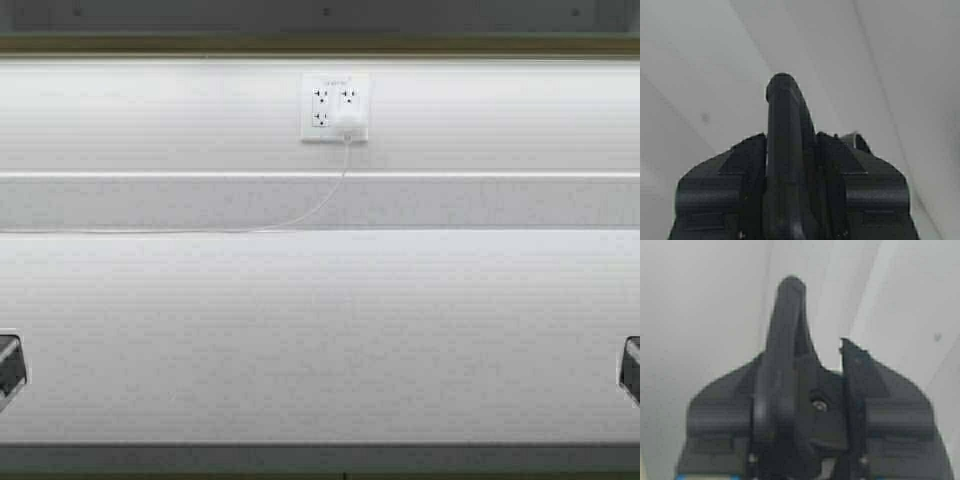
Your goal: Open the cabinet, put the pot inside, then close it
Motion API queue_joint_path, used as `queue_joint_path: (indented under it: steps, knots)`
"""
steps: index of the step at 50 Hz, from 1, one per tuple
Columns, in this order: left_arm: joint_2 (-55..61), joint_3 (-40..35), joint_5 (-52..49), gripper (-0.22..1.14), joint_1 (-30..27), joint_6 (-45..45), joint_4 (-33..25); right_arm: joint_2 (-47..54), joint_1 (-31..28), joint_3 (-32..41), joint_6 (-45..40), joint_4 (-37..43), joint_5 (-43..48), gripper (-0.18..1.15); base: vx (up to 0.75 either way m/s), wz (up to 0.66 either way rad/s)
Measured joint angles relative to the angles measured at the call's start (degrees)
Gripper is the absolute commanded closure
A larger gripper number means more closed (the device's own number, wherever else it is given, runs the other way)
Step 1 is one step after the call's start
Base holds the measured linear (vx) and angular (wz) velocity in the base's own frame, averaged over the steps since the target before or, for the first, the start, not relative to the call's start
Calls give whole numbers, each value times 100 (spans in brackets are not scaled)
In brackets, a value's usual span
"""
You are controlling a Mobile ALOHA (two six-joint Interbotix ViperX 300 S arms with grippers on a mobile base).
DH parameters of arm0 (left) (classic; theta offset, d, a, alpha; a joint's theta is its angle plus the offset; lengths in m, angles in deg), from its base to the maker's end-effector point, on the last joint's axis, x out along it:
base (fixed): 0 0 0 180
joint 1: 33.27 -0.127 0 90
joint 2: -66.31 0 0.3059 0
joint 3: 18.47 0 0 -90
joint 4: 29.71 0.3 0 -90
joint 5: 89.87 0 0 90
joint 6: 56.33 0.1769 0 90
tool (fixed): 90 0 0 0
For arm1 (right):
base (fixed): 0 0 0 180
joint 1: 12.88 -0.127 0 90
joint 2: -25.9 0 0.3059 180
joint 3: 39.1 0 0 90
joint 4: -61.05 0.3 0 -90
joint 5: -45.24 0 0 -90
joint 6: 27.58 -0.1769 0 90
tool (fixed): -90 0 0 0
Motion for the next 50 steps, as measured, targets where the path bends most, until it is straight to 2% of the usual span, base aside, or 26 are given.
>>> queue_joint_path:
  steps: [6,16,50]
  knots:
    - [475,-483,-79,88,-62,-9,-26,413,35,387,0,9,-44,90,11,3]
    - [1011,-1028,-114,88,-88,-9,-53,853,114,615,-9,9,79,90,8,2]
    - [1854,-1230,-88,88,-114,-18,-229,1696,229,615,-308,9,334,90,3,1]
